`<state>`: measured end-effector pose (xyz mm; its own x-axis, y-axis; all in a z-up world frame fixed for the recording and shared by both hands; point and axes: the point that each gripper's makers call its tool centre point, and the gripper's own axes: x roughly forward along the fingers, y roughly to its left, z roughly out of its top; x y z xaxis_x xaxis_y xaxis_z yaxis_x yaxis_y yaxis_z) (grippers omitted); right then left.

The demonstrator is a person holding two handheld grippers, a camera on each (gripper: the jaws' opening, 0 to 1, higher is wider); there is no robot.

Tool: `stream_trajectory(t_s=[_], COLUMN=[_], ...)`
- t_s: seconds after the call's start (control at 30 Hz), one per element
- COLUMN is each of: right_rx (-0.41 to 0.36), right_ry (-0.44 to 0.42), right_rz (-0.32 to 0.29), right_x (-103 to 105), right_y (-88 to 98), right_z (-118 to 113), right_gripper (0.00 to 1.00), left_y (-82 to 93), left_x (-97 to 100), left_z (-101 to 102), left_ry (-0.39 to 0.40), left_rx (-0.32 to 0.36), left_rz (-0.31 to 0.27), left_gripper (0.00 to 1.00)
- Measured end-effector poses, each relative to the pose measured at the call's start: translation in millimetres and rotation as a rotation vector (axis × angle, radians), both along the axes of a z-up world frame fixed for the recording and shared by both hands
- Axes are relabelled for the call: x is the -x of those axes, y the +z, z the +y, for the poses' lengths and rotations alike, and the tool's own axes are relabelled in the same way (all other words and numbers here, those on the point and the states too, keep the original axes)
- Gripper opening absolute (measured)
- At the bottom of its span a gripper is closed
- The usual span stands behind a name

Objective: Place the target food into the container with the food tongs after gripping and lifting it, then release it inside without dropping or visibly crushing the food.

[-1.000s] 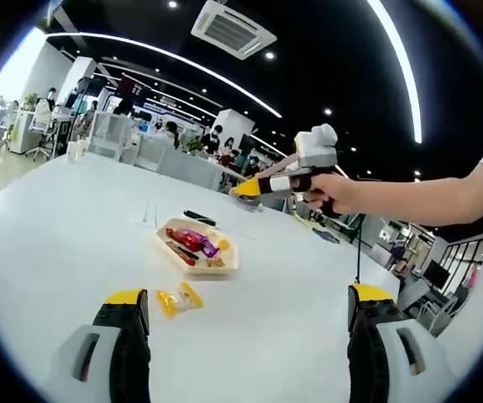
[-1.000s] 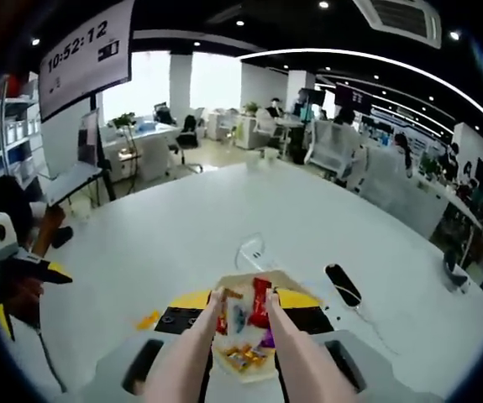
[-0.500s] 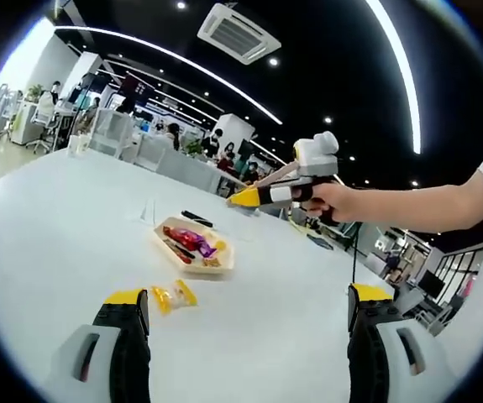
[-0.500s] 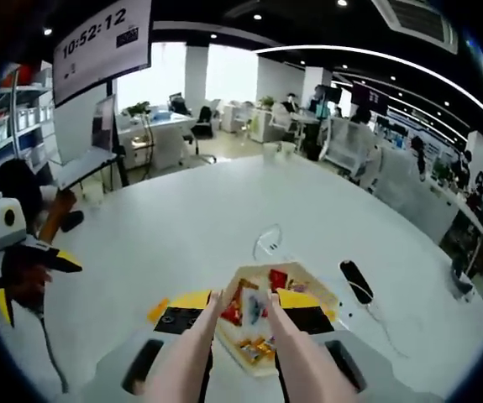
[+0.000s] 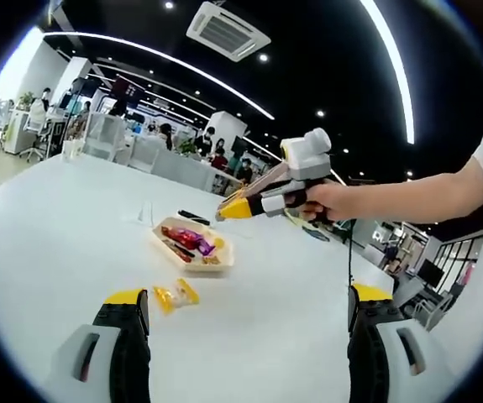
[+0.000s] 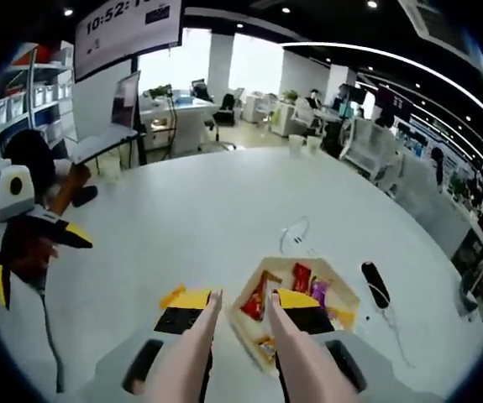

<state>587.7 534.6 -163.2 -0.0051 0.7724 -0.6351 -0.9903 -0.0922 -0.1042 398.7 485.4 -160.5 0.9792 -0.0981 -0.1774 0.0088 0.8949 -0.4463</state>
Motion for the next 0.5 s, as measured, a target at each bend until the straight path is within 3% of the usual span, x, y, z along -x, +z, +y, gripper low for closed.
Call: stream_trajectory(t_s=[0.5], right_rx=[-0.005], right_ry=[0.075], right_rz=[0.033], right_x=[5.5], right_y=[-5.5], right_z=[9.3], right_gripper=[0.27], left_y=[-5.1], left_x=[-7.7], left_z=[8.9], left_ry=[-0.006], left_rx=[-0.005], left_rz=[0.000], left_gripper=[0.99])
